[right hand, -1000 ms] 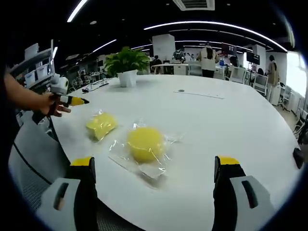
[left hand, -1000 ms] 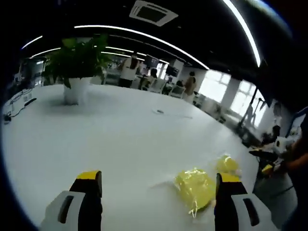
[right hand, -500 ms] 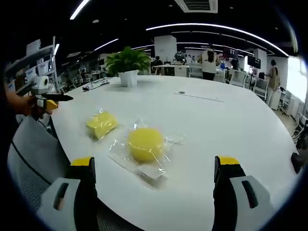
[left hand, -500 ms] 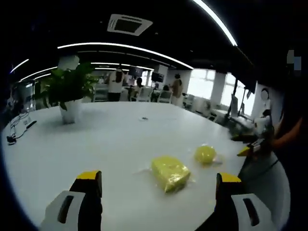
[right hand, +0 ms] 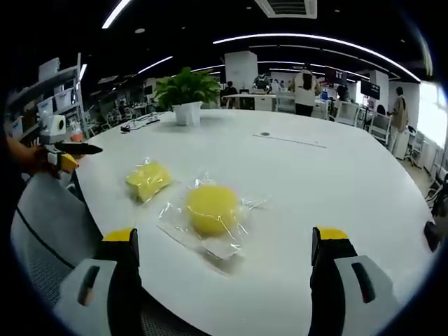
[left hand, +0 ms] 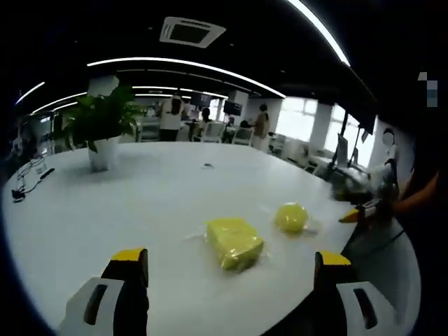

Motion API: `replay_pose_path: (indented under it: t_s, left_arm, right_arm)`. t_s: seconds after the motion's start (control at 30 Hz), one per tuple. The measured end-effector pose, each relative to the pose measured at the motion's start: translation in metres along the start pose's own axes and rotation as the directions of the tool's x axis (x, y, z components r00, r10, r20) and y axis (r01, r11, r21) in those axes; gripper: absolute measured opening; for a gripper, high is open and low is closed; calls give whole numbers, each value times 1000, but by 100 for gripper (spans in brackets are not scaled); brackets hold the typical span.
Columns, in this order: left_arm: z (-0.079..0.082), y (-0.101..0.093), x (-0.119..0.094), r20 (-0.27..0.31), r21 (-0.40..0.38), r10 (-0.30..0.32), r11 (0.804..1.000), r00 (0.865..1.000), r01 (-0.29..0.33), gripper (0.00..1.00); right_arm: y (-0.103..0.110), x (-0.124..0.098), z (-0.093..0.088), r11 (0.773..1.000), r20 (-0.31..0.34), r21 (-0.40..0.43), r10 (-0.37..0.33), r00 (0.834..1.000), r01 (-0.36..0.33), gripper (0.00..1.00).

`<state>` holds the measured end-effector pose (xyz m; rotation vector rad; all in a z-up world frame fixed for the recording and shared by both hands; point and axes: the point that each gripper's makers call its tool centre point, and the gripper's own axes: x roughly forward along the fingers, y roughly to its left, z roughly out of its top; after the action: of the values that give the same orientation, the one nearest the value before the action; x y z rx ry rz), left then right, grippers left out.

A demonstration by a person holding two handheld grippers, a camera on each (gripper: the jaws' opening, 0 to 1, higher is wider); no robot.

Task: Compare the silicone blocks by pressing each to a similar depth, holding the contact briefly, and releasing to observe deformation and rebound differences across the visible hardness samples.

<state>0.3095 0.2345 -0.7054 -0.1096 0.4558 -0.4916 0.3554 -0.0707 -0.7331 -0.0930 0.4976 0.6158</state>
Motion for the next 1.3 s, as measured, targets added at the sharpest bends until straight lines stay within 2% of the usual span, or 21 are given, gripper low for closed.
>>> replay_pose_path:
  t_s: [0.03,0.2,0.27,0.3,0.33,0.4,0.53,0.57,0.6,0.7,0.8,0.97,1.1,1.3]
  left_arm:
    - [-2,-2,2,-4,-24,-9,1000,1000,9,100]
    - [-4,-2,6,-5,6,7,1000,1000,-7,100]
    - [-14,3,6,-17,32,26,999,1000,-25,100]
    - [-21,6,6,-39,-24,33,999,999,-34,100]
    - [-19,7,6,-35,-69,34,997,999,-37,100]
    - [-7,14,4,26,-56,59,997,998,-57,100]
    - [-17,13,8,-20,-43,62,997,998,-63,100]
    - [-24,16,7,-66,-30,84,996,994,-87,100]
    - [-26,15,8,-76,-7,80,997,994,-81,100]
    - [-22,16,8,-41,35,84,996,996,-83,100]
    - [-21,17,5,-31,16,101,995,994,-101,100]
    - [-19,19,4,-20,10,117,993,993,-117,100]
    - [-24,19,2,-44,14,130,992,991,-129,100]
    - [-24,24,0,-39,12,147,989,988,-147,100]
  right_arm:
    - [0,0,-1,1000,-3,6,3,1000,-2,96]
    - [1,1,-2,1000,-8,10,12,1000,-12,96]
    - [2,2,-2,1000,-7,17,20,1000,-20,96]
    - [4,2,-3,1000,-9,16,25,1000,-25,96]
    - [7,2,-2,999,-7,9,35,999,-35,96]
    - [7,2,0,999,-5,-4,32,999,-32,96]
    - [4,1,1,1000,6,11,21,1000,-21,96]
    - [4,0,4,1000,19,12,25,1000,-25,96]
    - [7,1,5,999,28,12,42,999,-43,96]
    - [8,3,2,999,11,0,46,999,-46,96]
    - [12,2,1,999,7,-12,50,999,-49,96]
    - [6,1,1,1000,3,-19,19,1000,-19,96]
    - [5,-2,2,1000,19,0,9,1000,-9,96]
    - [4,-3,1,1000,10,-2,-4,1000,4,96]
